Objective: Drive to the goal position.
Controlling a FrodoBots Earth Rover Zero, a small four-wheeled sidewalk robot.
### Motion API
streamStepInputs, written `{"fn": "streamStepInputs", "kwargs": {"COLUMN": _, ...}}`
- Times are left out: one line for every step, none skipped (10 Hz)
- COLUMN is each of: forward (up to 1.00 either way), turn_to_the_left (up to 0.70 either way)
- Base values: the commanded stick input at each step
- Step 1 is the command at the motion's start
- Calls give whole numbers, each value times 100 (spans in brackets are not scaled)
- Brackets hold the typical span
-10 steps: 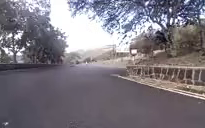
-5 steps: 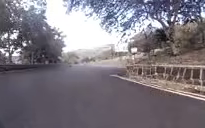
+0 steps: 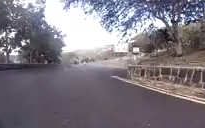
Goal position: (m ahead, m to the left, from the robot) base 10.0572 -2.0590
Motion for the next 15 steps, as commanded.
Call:
{"fn": "streamStepInputs", "kwargs": {"forward": 70, "turn_to_the_left": 0}}
{"fn": "streamStepInputs", "kwargs": {"forward": 70, "turn_to_the_left": 0}}
{"fn": "streamStepInputs", "kwargs": {"forward": 70, "turn_to_the_left": 0}}
{"fn": "streamStepInputs", "kwargs": {"forward": 70, "turn_to_the_left": 0}}
{"fn": "streamStepInputs", "kwargs": {"forward": 70, "turn_to_the_left": 0}}
{"fn": "streamStepInputs", "kwargs": {"forward": 70, "turn_to_the_left": 0}}
{"fn": "streamStepInputs", "kwargs": {"forward": 70, "turn_to_the_left": 0}}
{"fn": "streamStepInputs", "kwargs": {"forward": 70, "turn_to_the_left": 0}}
{"fn": "streamStepInputs", "kwargs": {"forward": 70, "turn_to_the_left": 0}}
{"fn": "streamStepInputs", "kwargs": {"forward": 70, "turn_to_the_left": 0}}
{"fn": "streamStepInputs", "kwargs": {"forward": 70, "turn_to_the_left": 0}}
{"fn": "streamStepInputs", "kwargs": {"forward": 70, "turn_to_the_left": 0}}
{"fn": "streamStepInputs", "kwargs": {"forward": 70, "turn_to_the_left": 0}}
{"fn": "streamStepInputs", "kwargs": {"forward": 70, "turn_to_the_left": 0}}
{"fn": "streamStepInputs", "kwargs": {"forward": 70, "turn_to_the_left": 0}}
